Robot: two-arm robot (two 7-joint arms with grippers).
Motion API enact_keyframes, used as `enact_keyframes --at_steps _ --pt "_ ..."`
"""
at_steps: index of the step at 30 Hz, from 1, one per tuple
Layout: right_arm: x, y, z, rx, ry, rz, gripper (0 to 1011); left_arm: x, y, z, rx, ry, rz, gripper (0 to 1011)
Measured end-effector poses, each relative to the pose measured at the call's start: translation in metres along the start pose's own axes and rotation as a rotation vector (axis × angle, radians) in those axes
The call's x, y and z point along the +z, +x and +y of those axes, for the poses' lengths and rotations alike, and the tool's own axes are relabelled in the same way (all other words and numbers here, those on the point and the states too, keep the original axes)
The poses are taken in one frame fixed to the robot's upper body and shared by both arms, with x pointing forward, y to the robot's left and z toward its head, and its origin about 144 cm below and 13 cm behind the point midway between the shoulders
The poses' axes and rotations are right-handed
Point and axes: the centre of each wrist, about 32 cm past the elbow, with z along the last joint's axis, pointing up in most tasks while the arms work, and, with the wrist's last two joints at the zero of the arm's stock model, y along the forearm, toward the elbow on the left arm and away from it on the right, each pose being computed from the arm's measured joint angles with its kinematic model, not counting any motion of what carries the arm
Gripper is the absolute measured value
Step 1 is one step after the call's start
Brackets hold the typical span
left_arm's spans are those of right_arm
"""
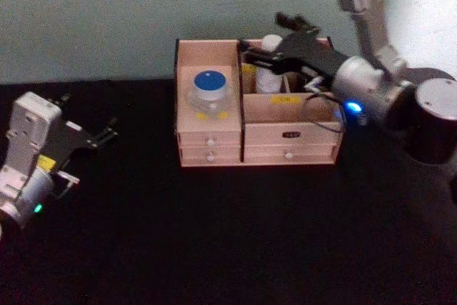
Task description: Pick up the facial cleanser and watermelon frost from the table and place them into the tiered storage box.
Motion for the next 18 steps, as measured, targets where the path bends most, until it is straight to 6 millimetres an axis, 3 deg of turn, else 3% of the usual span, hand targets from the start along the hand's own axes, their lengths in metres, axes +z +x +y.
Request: enact_keyframes --at_steps 9,18 --pt "0.002 0.016 -0.036 -0.215 0.040 -0.003 1003 0.000 0.000 0.000 0.000 0.000 0.000 1001" --pt "-0.014 0.029 -0.066 -0.436 -0.018 0.032 1003 0.000 0.000 0.000 0.000 0.000 0.000 1001"
